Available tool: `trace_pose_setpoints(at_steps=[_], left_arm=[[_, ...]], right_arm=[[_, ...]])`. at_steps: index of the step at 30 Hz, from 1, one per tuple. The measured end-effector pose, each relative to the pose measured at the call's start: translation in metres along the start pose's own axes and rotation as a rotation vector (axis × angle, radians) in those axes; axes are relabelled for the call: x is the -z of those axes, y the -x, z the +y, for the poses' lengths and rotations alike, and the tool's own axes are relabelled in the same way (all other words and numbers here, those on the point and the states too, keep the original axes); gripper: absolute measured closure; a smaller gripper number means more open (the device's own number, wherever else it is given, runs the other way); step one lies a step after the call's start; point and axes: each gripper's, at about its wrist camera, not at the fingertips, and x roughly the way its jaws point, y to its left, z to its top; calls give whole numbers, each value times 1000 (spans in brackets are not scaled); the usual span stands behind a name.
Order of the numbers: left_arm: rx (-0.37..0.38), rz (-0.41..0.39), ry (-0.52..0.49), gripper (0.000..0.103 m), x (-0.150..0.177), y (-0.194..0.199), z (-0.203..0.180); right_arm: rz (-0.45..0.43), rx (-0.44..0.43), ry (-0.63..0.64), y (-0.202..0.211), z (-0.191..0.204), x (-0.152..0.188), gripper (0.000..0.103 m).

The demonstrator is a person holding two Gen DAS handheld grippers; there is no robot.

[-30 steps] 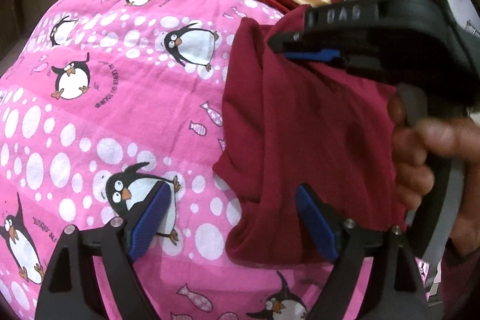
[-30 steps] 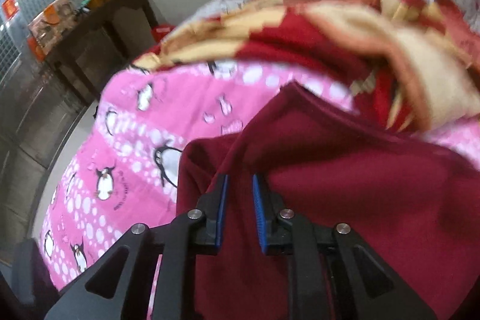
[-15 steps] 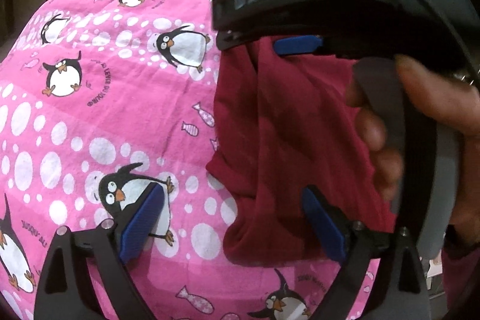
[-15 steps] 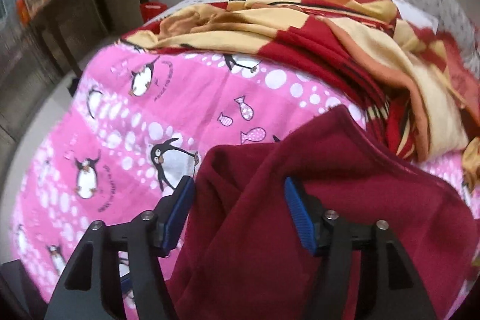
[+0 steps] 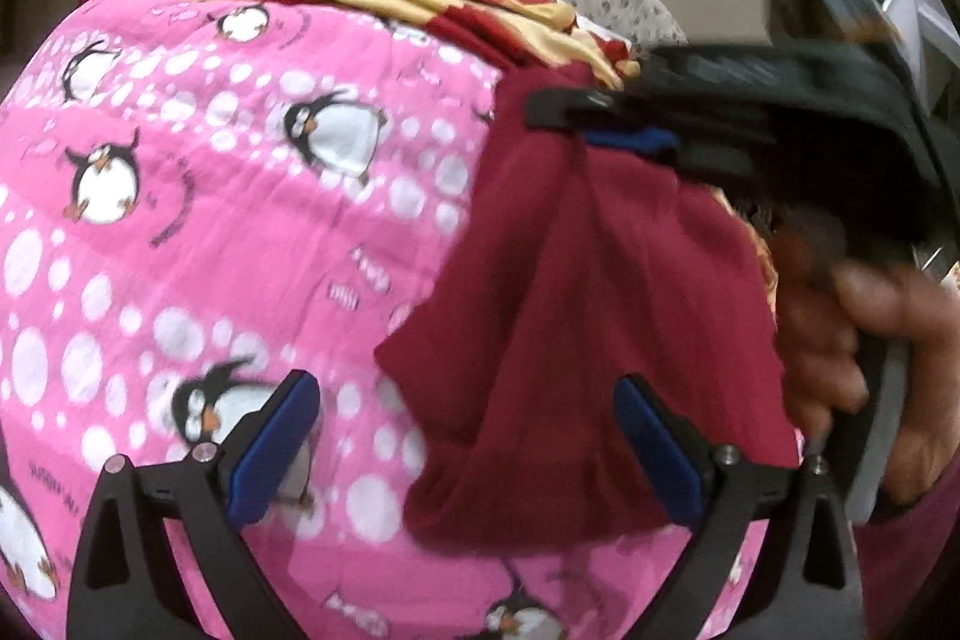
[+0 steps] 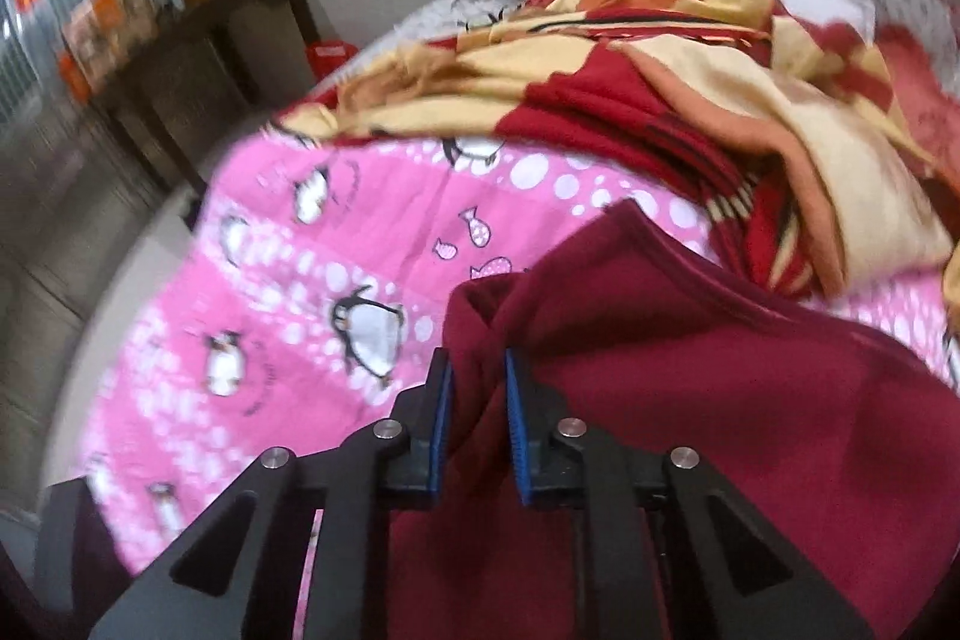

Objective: Fold small clothes

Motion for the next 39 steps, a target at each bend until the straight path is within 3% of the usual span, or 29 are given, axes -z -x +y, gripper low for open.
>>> trace_pose_setpoints(at_steps=[2,5,7,9,10,11,12,13,14,16,19,23,25,26,27,28,30,34,39], left_arm=[[-13,12,26,3,-8,-8,2],[37,18,78,8,-18,-19,6],[94,38,89,42,-20,-22,-1],[85,35,61,56,-23,-20,-9],[84,23,35,64,-23,-17,-14],[86,16,15,65,-22,-13,-17],[90,11,6,68,-20,-9,-20],[98,4,0,69,-21,-6,-23],[108,0,-3,69,-21,-3,-25],[123,-6,-14,70,-20,3,-32],[124,-14,-71,70,-17,8,-50],[126,-9,-143,70,-13,11,-73],[98,-10,-156,68,-12,13,-74],[85,-9,-150,65,-11,14,-71],[77,-9,-142,52,-11,16,-68],[65,-12,-138,32,-9,20,-65],[8,-40,-140,13,-3,29,-61],[-40,-57,-198,11,10,34,-64],[-100,-37,-241,14,9,11,-71]], right_arm=[[-11,-44,-43,13,-11,2,85],[-12,-78,-73,22,-19,5,85],[-9,-82,-72,24,-20,6,85],[-1,-87,-74,27,-22,5,83],[0,-82,-77,28,-23,5,80],[1,-65,-84,29,-24,3,68],[-6,-51,-89,32,-25,3,51],[-17,-39,-95,35,-26,3,44],[-31,-37,-100,38,-26,3,38],[-24,-35,-93,37,-22,0,37],[29,-12,-60,26,-10,-5,37],[110,83,-28,0,-8,-9,39],[106,93,-39,0,-15,-7,61],[94,101,-45,3,-20,-5,78],[76,76,-60,9,-27,-3,80],[61,47,-74,14,-31,-1,81],[37,40,-70,25,-37,2,82],[18,26,-60,38,-41,5,82],[10,-2,-78,43,-44,5,82]])
